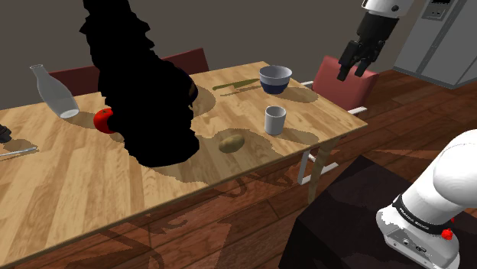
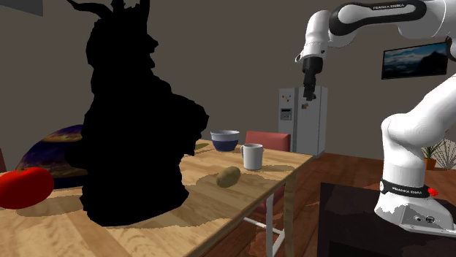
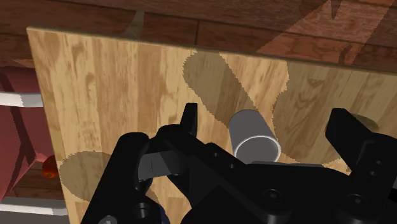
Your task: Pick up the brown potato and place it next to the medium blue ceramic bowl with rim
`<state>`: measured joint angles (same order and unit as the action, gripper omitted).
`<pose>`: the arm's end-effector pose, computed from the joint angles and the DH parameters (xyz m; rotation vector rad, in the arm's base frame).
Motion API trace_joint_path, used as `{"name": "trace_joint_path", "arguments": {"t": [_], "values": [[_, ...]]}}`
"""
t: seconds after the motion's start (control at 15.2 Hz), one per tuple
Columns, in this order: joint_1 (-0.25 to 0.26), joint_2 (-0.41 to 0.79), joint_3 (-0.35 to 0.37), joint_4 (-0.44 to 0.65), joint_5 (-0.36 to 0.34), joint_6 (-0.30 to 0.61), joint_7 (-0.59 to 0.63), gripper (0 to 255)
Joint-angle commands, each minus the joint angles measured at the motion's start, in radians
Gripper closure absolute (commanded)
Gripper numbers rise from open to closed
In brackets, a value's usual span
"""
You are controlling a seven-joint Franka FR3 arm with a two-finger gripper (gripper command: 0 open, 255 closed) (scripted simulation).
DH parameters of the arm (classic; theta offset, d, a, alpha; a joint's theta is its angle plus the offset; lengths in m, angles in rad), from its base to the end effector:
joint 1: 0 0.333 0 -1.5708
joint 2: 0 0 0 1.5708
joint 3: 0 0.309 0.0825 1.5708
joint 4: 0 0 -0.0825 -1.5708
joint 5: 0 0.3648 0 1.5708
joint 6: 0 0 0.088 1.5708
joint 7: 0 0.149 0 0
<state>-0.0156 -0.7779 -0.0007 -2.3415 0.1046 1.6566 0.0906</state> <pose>0.3078 0.0097 0.5567 -3.0255 0.1678 -0.1350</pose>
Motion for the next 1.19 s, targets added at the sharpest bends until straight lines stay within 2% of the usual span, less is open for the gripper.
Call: {"name": "trace_joint_path", "arguments": {"t": [0.0, 0.53, 1.12], "values": [[0.000, 0.000, 0.000, 0.000, 0.000, 0.000, 0.000, 0], [0.090, 0.311, 0.012, 0.114, -0.013, 0.147, -0.197, 0], [0.169, 0.645, 0.060, 0.304, -0.040, 0.237, -0.388, 0]]}}
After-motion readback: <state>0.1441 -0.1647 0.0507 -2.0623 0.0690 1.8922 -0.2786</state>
